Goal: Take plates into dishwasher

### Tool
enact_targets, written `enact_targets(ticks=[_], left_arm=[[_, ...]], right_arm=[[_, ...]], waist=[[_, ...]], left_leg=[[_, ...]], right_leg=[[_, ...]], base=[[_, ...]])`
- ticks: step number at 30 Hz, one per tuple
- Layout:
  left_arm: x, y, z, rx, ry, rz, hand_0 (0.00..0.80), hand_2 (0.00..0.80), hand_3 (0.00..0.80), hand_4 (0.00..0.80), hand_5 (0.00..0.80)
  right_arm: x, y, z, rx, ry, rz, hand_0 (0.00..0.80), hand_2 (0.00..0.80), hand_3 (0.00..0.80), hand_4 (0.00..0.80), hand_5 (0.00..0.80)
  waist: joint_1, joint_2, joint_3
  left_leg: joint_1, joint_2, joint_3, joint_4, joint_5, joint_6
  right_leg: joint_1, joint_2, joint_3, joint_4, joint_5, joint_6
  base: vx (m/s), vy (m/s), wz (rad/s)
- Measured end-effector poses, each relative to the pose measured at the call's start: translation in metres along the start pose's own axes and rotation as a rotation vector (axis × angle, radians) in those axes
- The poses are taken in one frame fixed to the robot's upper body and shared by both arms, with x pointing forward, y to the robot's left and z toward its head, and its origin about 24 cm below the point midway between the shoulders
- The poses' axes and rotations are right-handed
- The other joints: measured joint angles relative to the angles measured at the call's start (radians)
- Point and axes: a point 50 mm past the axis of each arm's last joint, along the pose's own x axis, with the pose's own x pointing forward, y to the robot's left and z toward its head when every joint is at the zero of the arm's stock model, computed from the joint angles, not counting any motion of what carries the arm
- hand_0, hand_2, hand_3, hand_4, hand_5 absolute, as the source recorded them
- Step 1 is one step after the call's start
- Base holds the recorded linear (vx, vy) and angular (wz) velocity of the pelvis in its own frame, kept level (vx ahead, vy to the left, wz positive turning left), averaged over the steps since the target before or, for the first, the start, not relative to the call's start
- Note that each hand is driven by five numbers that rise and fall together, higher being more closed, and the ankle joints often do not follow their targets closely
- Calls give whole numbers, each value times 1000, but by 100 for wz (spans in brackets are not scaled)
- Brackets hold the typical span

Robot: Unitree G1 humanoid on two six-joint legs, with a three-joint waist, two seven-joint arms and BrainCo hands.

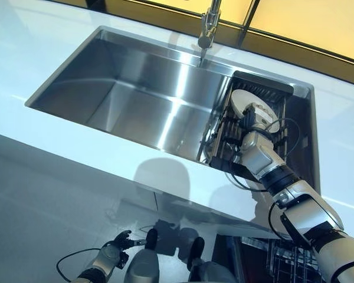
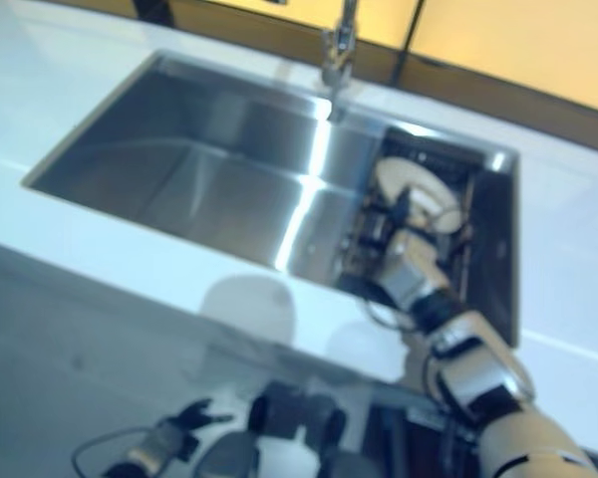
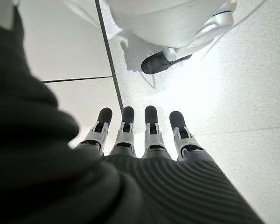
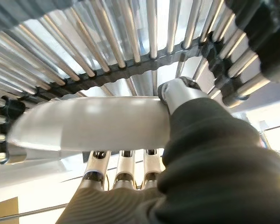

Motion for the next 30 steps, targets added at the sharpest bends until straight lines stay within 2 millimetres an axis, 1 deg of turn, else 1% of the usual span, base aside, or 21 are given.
enact_targets(ticks=[11, 13, 15, 16, 19, 21, 22, 25, 27, 30], left_arm=[[0, 0, 1, -1, -5, 0, 0, 0, 0, 0, 0], [0, 0, 1, -1, -6, 1, 0, 0, 0, 0, 0], [-1, 0, -1, -3, -4, 0, 0, 0, 0, 0, 0], [-1, 0, -2, -5, -1, 0, 0, 0, 0, 0, 0], [-2, 2, -6, -33, 10, 11, 0, 0, 0, 0, 0], [-2, 2, -11, -42, 20, 14, 0, 0, 0, 0, 0], [-3, 3, -13, -42, 26, 15, 0, 0, 0, 0, 0], [-3, 2, -14, -41, 24, 16, 0, 0, 0, 0, 0], [-4, 2, -15, -43, 18, 16, 0, 0, 0, 0, 0], [-5, 0, -22, -65, 33, 23, 0, 0, 0, 0, 0]], right_arm=[[2, -5, 1, 5, -55, -19, 800, 800, 800, 800, 800], [2, -10, -1, 10, -81, -33, 800, 800, 800, 800, 800], [1, -15, -3, 54, -86, -44, 800, 800, 800, 800, 800], [1, -18, -4, 79, -96, -54, 800, 800, 800, 800, 800], [-2, -30, -6, 233, -120, -78, 800, 800, 800, 800, 800], [-5, -33, -5, 301, -134, -84, 800, 800, 800, 800, 800], [-7, -35, -4, 379, -144, -78, 800, 800, 800, 800, 800], [-10, -33, -11, 526, -119, -57, 800, 800, 800, 800, 800], [-12, -33, -15, 614, -109, -45, 800, 800, 800, 800, 800], [-17, -33, -15, 743, -119, -18, 800, 800, 800, 800, 800]], waist=[[-2, -2, 1], [-2, -5, 2], [-3, -8, 4], [-4, -12, 6], [-8, -25, 10], [-23, -29, 9], [-35, -31, 9], [-54, -32, 9], [-58, -32, 9], [-64, -33, 8]], left_leg=[[5, 0, 1, -9, 4, 5], [18, 0, 4, -29, 12, 6], [28, -1, 6, -37, 14, 7], [36, -1, 10, -42, 14, 8], [58, 0, 32, -59, 16, 10], [60, -2, 33, -59, 17, 10], [61, -3, 34, -60, 17, 12], [76, -4, 38, -60, 17, 13], [88, -4, 47, -61, 14, 11], [99, -3, 63, -64, 13, 11]], right_leg=[[0, 1, 0, 0, 1, -2], [3, 1, 2, 0, 1, -2], [7, 0, 5, 0, 1, -1], [11, 0, 9, 0, 1, -1], [17, 1, 29, 0, 3, 2], [17, -1, 31, 0, 3, 3], [17, -2, 32, 0, 5, 5], [31, -3, 37, 0, 5, 5], [37, -2, 46, 0, 6, 6], [40, -2, 58, 0, 7, 14]], base=[[-17, 19, 0], [-25, 47, -3], [-23, 36, -5], [-35, 55, -10], [-25, 61, -18], [-16, 44, -5], [-20, 47, -3], [-13, 67, -4], [-13, 85, -12], [-28, 72, -16]])
